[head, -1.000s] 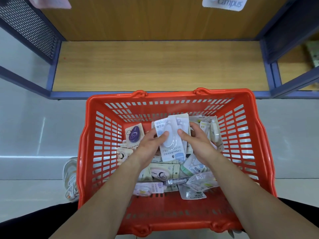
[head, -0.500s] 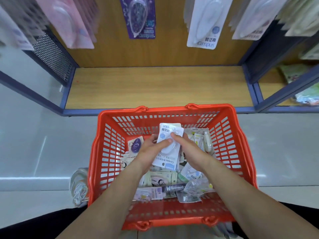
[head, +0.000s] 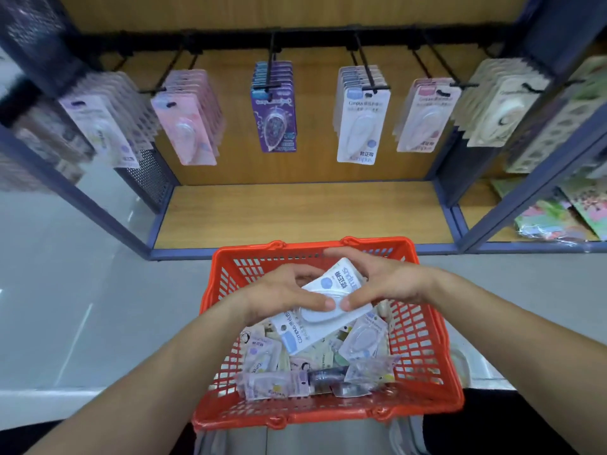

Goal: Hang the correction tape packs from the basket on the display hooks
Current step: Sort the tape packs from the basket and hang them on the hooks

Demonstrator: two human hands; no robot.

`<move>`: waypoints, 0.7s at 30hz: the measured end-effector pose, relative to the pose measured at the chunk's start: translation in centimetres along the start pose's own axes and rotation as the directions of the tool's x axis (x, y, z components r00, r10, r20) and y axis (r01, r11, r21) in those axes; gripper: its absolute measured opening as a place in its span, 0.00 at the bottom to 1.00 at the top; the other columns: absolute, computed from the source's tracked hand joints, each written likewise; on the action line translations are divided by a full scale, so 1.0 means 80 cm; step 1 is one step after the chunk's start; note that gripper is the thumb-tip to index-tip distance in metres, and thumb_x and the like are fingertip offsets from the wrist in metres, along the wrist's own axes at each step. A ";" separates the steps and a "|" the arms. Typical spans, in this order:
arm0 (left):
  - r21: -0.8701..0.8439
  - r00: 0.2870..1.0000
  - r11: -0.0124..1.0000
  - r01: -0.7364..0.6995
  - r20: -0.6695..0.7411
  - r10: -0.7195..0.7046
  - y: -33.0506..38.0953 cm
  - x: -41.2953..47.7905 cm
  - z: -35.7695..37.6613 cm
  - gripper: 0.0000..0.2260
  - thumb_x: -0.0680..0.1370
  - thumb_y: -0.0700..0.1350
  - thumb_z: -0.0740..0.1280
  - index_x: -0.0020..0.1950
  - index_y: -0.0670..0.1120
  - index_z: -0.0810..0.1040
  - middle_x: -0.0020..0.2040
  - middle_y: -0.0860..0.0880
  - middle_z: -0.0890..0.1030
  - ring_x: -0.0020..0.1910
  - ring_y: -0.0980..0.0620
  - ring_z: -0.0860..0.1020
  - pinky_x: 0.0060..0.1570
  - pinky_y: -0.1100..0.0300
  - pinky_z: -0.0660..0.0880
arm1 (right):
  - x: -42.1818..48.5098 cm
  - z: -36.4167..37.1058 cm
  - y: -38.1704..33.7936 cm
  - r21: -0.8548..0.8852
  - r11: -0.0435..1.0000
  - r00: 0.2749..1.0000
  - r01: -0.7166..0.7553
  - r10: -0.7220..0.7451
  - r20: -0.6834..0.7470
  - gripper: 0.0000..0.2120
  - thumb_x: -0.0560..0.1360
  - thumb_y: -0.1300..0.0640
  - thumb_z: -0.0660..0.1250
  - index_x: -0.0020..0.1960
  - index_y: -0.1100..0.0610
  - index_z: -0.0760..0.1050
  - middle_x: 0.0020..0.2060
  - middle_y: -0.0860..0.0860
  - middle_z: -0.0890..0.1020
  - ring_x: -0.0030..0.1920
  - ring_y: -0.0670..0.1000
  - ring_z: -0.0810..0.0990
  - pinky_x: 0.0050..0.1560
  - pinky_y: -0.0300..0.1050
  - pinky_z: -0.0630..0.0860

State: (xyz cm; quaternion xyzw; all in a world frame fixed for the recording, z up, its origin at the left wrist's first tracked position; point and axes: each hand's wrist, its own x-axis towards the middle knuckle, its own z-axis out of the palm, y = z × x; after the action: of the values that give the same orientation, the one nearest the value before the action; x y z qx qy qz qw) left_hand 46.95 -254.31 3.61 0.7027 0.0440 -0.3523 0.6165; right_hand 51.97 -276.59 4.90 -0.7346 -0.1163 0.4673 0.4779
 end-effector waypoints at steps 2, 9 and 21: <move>-0.017 1.000 1.000 -0.012 0.014 0.012 0.012 -0.012 0.006 0.27 0.68 0.41 0.80 0.66 0.45 0.78 0.52 0.49 0.87 0.49 0.52 0.85 0.46 0.59 0.80 | -0.014 0.001 -0.008 -0.054 0.998 0.999 0.037 -0.037 0.010 0.45 0.62 0.52 0.81 0.73 0.34 0.65 0.65 0.55 0.78 0.63 0.63 0.79 0.64 0.67 0.75; -0.034 0.997 0.997 -0.063 -0.050 0.061 0.026 -0.045 0.000 0.26 0.66 0.43 0.81 0.63 0.49 0.80 0.52 0.48 0.86 0.49 0.48 0.84 0.50 0.53 0.78 | -0.036 0.014 -0.009 0.086 0.990 0.987 0.109 -0.098 -0.131 0.29 0.58 0.50 0.80 0.58 0.42 0.78 0.54 0.60 0.81 0.49 0.55 0.80 0.49 0.59 0.75; -0.403 0.841 0.860 -0.315 -0.538 0.056 0.023 -0.052 0.037 0.17 0.77 0.41 0.74 0.64 0.42 0.76 0.56 0.39 0.85 0.50 0.40 0.86 0.46 0.48 0.85 | -0.020 0.103 -0.022 0.594 0.711 0.780 0.376 0.104 -0.617 0.22 0.73 0.60 0.77 0.62 0.47 0.74 0.52 0.51 0.85 0.42 0.51 0.85 0.37 0.45 0.78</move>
State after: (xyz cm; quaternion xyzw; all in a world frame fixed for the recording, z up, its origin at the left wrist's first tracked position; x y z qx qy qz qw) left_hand 43.47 -255.85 7.45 0.5977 0.2195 -0.0691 0.7680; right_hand 45.01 -271.81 6.38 -0.6007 0.1695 0.1741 0.7616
